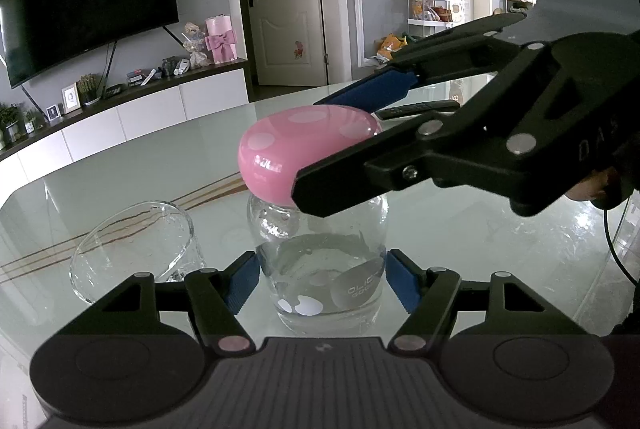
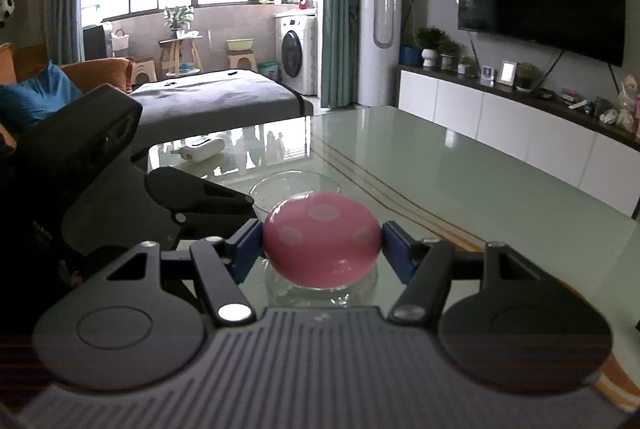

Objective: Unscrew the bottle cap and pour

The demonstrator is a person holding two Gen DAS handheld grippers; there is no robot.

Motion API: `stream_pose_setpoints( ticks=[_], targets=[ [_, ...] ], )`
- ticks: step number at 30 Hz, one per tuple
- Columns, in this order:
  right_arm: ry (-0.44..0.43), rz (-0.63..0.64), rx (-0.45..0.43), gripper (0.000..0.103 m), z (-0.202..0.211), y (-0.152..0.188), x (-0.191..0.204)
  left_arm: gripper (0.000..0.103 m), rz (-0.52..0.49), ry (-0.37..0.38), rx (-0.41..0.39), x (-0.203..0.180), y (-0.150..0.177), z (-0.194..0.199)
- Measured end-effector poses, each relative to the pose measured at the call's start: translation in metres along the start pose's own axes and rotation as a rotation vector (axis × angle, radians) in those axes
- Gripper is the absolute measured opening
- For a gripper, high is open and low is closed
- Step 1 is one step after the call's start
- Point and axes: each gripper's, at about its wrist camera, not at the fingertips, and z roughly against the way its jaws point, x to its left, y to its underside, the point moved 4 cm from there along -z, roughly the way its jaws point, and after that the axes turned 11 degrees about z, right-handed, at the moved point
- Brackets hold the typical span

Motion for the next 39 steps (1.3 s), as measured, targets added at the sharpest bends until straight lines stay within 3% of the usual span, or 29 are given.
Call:
stream_pose_setpoints(
  ticks=[11, 17, 29, 33, 39],
  targets=[
    [0.000, 0.028, 0.013, 0.067, -0.001, 0.001, 0.003, 0.073, -0.001, -0.001, 0.000, 0.000, 0.000, 0.000],
    [0.052, 0.028, 0.017, 0.089, 0.000, 0.002, 0.014, 0.073, -0.001, -0.001, 0.000, 0.000, 0.000, -0.001],
    [0.323, -0.109, 0.026, 0.089, -0.005, -0.001, 0.031, 0.073, -0.001, -0.002, 0.002, 0.000, 0.000, 0.000],
    [0.419, -0.158, 0.031, 0.084, -0.007, -0.002, 0.036, 0.073, -0.002, -0.003, 0.002, 0.000, 0.000, 0.000],
    [0.470, -0.178, 0.056, 0.080, -0.016, -0.001, 0.039, 0.073, -0.002, -0.003, 0.002, 0.000, 0.000, -0.001]
  ],
)
